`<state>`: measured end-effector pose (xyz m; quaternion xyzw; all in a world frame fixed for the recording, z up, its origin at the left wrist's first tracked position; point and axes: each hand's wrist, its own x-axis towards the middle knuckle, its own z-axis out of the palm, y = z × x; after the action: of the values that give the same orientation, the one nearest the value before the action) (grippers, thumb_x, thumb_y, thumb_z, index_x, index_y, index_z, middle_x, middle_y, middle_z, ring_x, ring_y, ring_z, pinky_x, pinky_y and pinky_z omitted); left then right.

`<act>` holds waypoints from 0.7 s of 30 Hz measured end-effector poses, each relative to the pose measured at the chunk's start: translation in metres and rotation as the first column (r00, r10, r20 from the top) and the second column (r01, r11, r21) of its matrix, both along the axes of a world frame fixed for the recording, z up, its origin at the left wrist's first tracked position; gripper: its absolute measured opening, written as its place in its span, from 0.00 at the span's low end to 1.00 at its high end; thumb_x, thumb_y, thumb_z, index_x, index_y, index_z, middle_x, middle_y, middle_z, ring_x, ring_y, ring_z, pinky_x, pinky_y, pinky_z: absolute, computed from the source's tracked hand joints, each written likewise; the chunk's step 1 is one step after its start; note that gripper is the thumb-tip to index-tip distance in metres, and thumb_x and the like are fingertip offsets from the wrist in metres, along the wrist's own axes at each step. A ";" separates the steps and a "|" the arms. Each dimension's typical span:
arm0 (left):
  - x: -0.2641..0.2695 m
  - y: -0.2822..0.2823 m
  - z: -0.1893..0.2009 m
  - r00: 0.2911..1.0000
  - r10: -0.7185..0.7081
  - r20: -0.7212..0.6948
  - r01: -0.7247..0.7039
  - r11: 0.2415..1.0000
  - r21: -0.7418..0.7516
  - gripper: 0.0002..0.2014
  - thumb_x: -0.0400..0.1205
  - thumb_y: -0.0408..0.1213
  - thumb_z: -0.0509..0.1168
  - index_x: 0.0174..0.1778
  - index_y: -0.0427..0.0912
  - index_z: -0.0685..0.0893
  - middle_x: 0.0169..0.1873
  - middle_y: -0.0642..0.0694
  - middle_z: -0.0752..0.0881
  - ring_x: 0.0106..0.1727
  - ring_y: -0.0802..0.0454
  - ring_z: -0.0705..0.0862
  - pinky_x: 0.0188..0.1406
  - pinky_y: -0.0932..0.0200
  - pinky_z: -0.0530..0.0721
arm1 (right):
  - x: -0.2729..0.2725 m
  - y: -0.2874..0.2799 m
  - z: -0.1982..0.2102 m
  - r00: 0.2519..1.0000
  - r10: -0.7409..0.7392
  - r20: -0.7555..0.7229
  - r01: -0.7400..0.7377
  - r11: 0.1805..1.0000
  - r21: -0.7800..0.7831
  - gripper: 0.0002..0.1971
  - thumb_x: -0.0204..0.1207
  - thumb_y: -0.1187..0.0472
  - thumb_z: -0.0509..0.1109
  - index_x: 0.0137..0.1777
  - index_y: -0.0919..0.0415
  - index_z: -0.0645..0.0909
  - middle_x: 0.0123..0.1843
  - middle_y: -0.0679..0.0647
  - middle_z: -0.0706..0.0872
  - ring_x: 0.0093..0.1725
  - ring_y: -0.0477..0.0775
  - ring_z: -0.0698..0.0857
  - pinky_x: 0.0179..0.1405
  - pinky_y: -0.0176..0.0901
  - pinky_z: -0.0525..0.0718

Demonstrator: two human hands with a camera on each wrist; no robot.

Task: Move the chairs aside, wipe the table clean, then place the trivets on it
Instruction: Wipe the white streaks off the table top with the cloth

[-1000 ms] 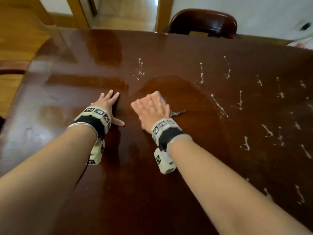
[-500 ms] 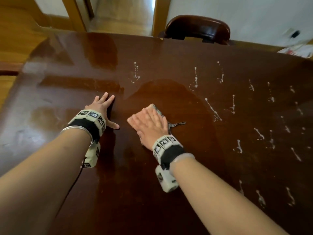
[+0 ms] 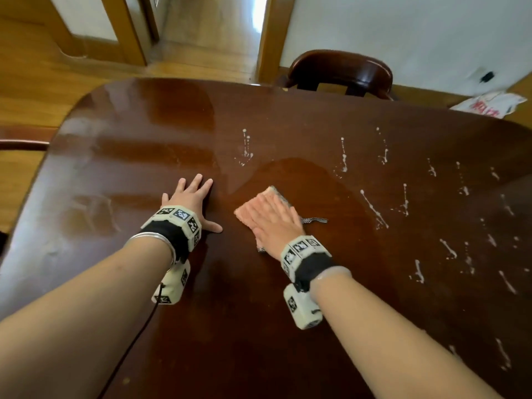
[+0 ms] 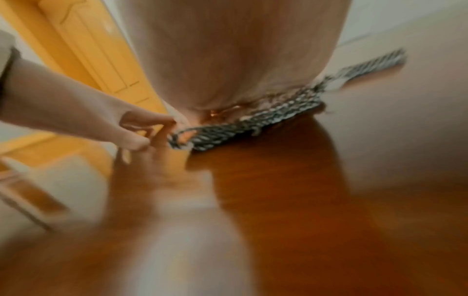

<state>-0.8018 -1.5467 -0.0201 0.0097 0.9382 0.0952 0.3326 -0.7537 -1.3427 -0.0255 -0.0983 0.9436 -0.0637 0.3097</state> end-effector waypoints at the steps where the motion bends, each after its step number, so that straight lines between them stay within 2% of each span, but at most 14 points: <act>1: -0.007 -0.002 0.001 1.000 0.005 0.000 -0.005 1.000 0.012 0.59 0.66 0.62 0.75 0.83 0.56 0.41 0.83 0.55 0.38 0.84 0.44 0.39 0.78 0.32 0.49 | -0.005 0.015 0.000 0.997 -0.078 -0.007 0.078 0.997 0.001 0.28 0.88 0.53 0.41 0.81 0.34 0.32 0.81 0.37 0.25 0.81 0.49 0.26 0.80 0.59 0.31; 4: -0.034 -0.008 0.001 0.999 0.041 -0.014 -0.041 0.999 0.025 0.57 0.67 0.63 0.73 0.83 0.55 0.42 0.83 0.55 0.39 0.84 0.45 0.39 0.78 0.32 0.49 | -0.041 0.053 0.000 0.909 -0.411 -0.059 0.415 0.907 0.077 0.29 0.87 0.53 0.41 0.82 0.39 0.30 0.84 0.45 0.27 0.82 0.55 0.28 0.82 0.63 0.35; 6: -0.055 -0.012 0.002 0.997 0.063 -0.037 -0.063 0.998 0.018 0.58 0.67 0.64 0.73 0.84 0.54 0.42 0.83 0.56 0.40 0.84 0.46 0.40 0.78 0.31 0.50 | -0.069 0.049 0.000 0.866 -0.492 -0.084 0.498 0.863 0.085 0.31 0.87 0.55 0.44 0.83 0.41 0.31 0.84 0.48 0.27 0.82 0.59 0.28 0.81 0.64 0.34; 8: -0.075 -0.015 0.002 0.996 0.075 -0.048 -0.074 0.997 0.009 0.60 0.64 0.65 0.74 0.84 0.54 0.42 0.83 0.56 0.40 0.84 0.45 0.40 0.78 0.30 0.51 | -0.085 0.023 0.000 0.905 -0.417 -0.079 0.421 0.906 0.041 0.31 0.87 0.56 0.46 0.83 0.40 0.31 0.84 0.47 0.26 0.82 0.59 0.28 0.80 0.65 0.33; 10: -0.090 -0.017 0.002 0.997 0.070 -0.041 -0.071 0.997 -0.012 0.63 0.61 0.65 0.75 0.83 0.56 0.42 0.83 0.58 0.40 0.84 0.44 0.39 0.76 0.26 0.52 | -0.083 -0.001 -0.001 0.973 -0.221 -0.073 0.222 0.975 0.005 0.30 0.88 0.54 0.45 0.82 0.38 0.31 0.83 0.43 0.26 0.82 0.55 0.27 0.80 0.62 0.31; 12: -0.103 -0.019 0.002 0.997 0.070 -0.030 -0.071 0.997 -0.019 0.63 0.60 0.66 0.75 0.83 0.59 0.41 0.83 0.60 0.39 0.84 0.44 0.38 0.74 0.23 0.52 | -0.078 0.003 -0.008 0.995 -0.064 -0.074 0.063 0.998 -0.012 0.28 0.89 0.52 0.42 0.82 0.37 0.30 0.83 0.39 0.26 0.81 0.49 0.26 0.80 0.58 0.31; 13: -0.108 -0.020 0.002 0.997 0.071 -0.026 -0.072 0.997 -0.018 0.63 0.60 0.67 0.75 0.83 0.60 0.41 0.82 0.61 0.39 0.84 0.44 0.38 0.73 0.21 0.52 | -0.082 0.014 -0.010 0.995 -0.062 -0.076 0.061 0.998 -0.017 0.27 0.89 0.51 0.40 0.81 0.37 0.30 0.83 0.39 0.26 0.81 0.47 0.26 0.81 0.58 0.31; 14: -0.112 -0.021 0.002 0.997 0.070 -0.022 -0.070 0.997 -0.018 0.63 0.59 0.67 0.75 0.82 0.60 0.41 0.82 0.61 0.38 0.83 0.44 0.37 0.72 0.20 0.52 | -0.091 0.026 -0.011 0.989 -0.121 -0.082 0.121 0.993 -0.010 0.27 0.88 0.52 0.39 0.81 0.37 0.29 0.83 0.39 0.26 0.81 0.47 0.26 0.81 0.59 0.33; 18: -0.114 -0.021 0.001 0.997 0.077 -0.005 -0.077 0.997 -0.005 0.63 0.60 0.66 0.76 0.82 0.62 0.40 0.82 0.62 0.37 0.83 0.45 0.35 0.71 0.19 0.50 | -0.150 0.041 -0.008 0.898 -0.423 -0.122 0.431 0.901 0.049 0.29 0.88 0.57 0.43 0.84 0.40 0.35 0.85 0.48 0.31 0.84 0.58 0.32 0.81 0.62 0.35; 20: -0.115 -0.021 0.001 0.997 0.076 0.006 -0.076 0.997 -0.003 0.63 0.60 0.65 0.77 0.82 0.62 0.39 0.82 0.62 0.37 0.83 0.45 0.35 0.71 0.18 0.49 | -0.179 0.018 -0.005 0.876 -0.458 -0.152 0.466 0.885 0.016 0.28 0.88 0.57 0.44 0.84 0.40 0.38 0.86 0.48 0.33 0.84 0.60 0.33 0.80 0.62 0.36; 21: -0.117 -0.022 0.001 0.997 0.075 0.013 -0.075 0.997 -0.004 0.63 0.60 0.65 0.77 0.82 0.62 0.39 0.82 0.62 0.37 0.83 0.45 0.35 0.71 0.18 0.49 | -0.194 0.002 -0.005 0.889 -0.434 -0.145 0.439 0.898 0.005 0.29 0.88 0.59 0.45 0.84 0.41 0.38 0.86 0.49 0.33 0.84 0.61 0.33 0.80 0.64 0.36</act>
<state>-0.9187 -1.5684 -0.0190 -0.0265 0.9359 0.1060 0.3348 -0.9474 -1.3403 -0.0309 0.1177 0.9620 -0.1066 0.2220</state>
